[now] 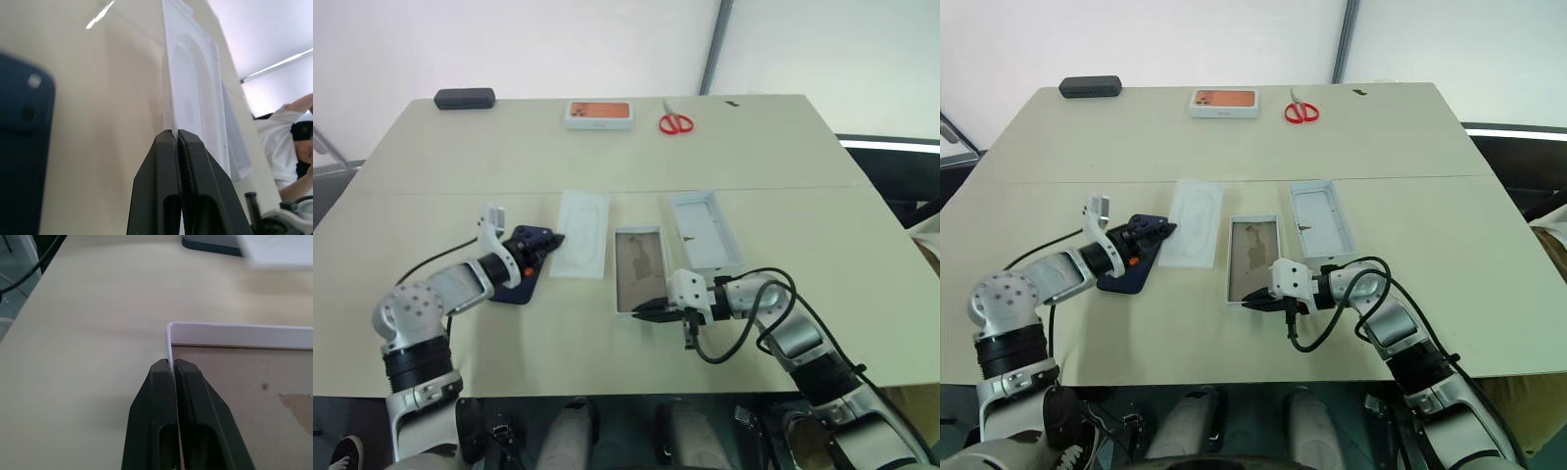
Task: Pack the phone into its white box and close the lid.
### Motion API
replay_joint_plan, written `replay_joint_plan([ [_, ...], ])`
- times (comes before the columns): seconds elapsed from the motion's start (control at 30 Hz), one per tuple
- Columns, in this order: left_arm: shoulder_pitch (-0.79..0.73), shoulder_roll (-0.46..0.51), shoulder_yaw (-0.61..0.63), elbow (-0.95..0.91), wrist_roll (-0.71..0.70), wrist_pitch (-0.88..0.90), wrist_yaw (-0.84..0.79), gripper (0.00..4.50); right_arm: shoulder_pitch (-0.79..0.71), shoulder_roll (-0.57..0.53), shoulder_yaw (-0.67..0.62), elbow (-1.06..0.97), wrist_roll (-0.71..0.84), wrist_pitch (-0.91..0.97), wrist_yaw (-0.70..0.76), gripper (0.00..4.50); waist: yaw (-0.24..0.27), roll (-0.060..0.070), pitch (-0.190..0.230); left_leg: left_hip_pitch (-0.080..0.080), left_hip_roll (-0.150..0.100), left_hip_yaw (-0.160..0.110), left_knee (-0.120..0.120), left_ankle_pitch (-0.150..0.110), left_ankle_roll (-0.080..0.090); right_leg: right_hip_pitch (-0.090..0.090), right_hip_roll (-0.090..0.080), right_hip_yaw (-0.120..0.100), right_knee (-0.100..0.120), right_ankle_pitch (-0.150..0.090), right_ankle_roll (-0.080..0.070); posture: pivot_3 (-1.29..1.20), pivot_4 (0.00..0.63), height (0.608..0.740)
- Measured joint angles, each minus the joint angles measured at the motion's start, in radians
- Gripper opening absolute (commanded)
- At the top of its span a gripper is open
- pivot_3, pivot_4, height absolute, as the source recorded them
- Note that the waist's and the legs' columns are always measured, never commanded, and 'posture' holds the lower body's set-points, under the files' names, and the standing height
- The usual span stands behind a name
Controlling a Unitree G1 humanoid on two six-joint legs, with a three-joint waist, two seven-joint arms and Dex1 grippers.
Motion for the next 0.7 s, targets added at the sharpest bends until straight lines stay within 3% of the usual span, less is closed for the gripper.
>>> replay_joint_plan([
  [0.3, -0.020, 0.000, 0.019, 0.029, -0.065, 0.005, 0.042, 0.00, -0.204, 0.117, 0.023, 0.300, -0.097, -0.157, -0.061, 0.06, 0.000, 0.000, 0.000, -0.001, 0.000, 0.000, 0.000, 0.001, -0.003, -0.001, 0.003, 0.000, 0.000, 0.000, -0.001, 0.00, 0.150, 0.740],
  [0.43, -0.006, -0.021, 0.003, 0.021, -0.068, -0.005, 0.056, 0.00, -0.227, 0.145, 0.013, 0.315, -0.090, -0.156, -0.052, 0.06, 0.004, 0.000, 0.000, -0.001, 0.001, -0.001, -0.001, 0.001, -0.003, -0.001, 0.002, 0.000, 0.000, 0.000, 0.000, 0.00, 0.150, 0.740],
  [0.53, 0.015, -0.069, -0.037, 0.009, -0.056, -0.027, 0.069, 0.00, -0.202, 0.168, 0.017, 0.282, -0.061, -0.120, -0.037, 0.95, 0.004, 0.000, 0.000, -0.001, 0.001, -0.001, 0.000, 0.002, -0.003, -0.001, 0.002, 0.000, 0.000, 0.000, 0.000, 0.00, 0.150, 0.740],
  [0.7, 0.016, -0.126, -0.070, 0.005, -0.043, -0.083, 0.107, 0.00, -0.189, 0.159, -0.014, 0.229, -0.041, -0.063, -0.061, 3.41, 0.004, 0.000, 0.000, -0.001, 0.000, -0.001, -0.001, 0.002, -0.003, -0.001, 0.002, 0.000, 0.000, 0.001, 0.000, 0.00, 0.150, 0.740],
])
